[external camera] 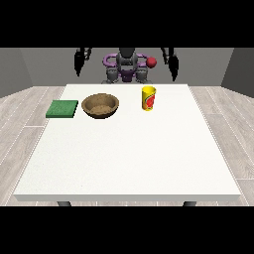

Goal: Pick the cup and pour the ball into the bowl, then pick the bowl and place it on the pad

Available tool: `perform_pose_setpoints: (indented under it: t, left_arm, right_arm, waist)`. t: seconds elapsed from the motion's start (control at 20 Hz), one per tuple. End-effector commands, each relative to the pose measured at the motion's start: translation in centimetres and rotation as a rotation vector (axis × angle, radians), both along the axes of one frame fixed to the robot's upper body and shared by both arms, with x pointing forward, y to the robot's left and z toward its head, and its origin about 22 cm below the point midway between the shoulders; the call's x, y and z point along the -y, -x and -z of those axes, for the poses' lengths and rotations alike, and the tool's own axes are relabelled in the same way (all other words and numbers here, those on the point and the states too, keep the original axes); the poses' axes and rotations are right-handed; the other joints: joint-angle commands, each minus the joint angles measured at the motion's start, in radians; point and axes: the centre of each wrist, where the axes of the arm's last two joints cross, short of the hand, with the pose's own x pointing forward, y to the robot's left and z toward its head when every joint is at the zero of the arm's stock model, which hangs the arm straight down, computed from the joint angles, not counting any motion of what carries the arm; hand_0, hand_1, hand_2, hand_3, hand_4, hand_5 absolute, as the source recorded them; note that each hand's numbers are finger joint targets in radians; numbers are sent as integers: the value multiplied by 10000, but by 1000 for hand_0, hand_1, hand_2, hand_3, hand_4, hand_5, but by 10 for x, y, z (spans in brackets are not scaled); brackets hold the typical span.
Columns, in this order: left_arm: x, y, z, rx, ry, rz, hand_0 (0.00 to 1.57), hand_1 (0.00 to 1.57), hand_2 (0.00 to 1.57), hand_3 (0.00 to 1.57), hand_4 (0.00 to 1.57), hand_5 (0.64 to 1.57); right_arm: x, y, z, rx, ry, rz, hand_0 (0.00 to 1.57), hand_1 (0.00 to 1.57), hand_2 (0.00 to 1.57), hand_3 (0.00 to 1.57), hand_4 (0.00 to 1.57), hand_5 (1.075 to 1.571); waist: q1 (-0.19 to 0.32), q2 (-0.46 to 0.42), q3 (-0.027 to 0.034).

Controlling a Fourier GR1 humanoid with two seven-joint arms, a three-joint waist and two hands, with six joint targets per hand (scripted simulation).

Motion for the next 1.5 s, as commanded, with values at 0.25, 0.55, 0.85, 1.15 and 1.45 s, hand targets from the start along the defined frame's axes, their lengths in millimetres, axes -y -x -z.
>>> perform_pose_setpoints:
  t: [0.25,0.55,0.85,1.15,1.45]
  left_arm:
    - [-3,-5,-36,375,-190,287,0,0,0,0,0,1557]
    - [5,-7,-47,1714,1611,95,0,0,0,0,0,1552]
    - [-45,-27,-71,2593,1586,283,0,0,0,0,0,1542]
    - [-18,-43,-41,3500,1353,311,0,0,0,0,0,1529]
    - [19,-51,6,3941,1044,-155,0,0,0,0,0,1523]
  right_arm:
    - [10,-2,-34,148,486,-173,0,0,0,0,0,1569]
    - [82,4,-60,941,-458,-746,0,0,0,0,0,1570]
    - [90,4,-47,1790,-567,-834,0,0,0,0,0,1570]
    - [72,-16,-33,2270,-516,-935,0,0,0,0,0,1570]
    - [70,-25,-38,2807,-510,-1193,0,0,0,0,0,1571]
  waist:
    - [-50,-2747,260]
    - [-220,-1190,337]
    - [-197,-117,338]
    - [-200,846,337]
    - [-610,1324,336]
